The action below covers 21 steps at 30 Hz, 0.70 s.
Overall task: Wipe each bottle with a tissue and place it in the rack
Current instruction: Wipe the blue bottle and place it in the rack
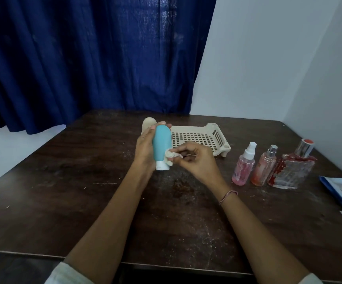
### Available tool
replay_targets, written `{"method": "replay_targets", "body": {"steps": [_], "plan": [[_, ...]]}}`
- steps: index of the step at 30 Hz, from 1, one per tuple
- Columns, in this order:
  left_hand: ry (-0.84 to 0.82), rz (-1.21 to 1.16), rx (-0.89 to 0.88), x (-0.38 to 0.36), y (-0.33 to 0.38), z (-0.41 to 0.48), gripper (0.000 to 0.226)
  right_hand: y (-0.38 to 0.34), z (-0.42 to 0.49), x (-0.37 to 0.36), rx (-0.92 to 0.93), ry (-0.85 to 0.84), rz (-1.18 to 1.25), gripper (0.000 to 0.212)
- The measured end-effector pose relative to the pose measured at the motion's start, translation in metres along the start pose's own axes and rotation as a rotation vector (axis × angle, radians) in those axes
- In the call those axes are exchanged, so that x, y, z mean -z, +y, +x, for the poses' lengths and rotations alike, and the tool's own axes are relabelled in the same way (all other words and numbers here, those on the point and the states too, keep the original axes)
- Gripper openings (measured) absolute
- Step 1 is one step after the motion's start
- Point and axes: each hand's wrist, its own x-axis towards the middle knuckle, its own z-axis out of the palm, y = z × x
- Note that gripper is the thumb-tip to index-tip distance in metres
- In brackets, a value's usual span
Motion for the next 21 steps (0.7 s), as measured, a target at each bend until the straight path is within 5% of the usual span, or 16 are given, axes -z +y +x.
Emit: {"method": "replay_targets", "body": {"steps": [21], "plan": [[-0.153, 0.373, -0.033, -0.002, -0.003, -0.007, 0.055, -0.004, -0.005, -0.014, 0.35, -0.049, -0.312, 0.022]]}}
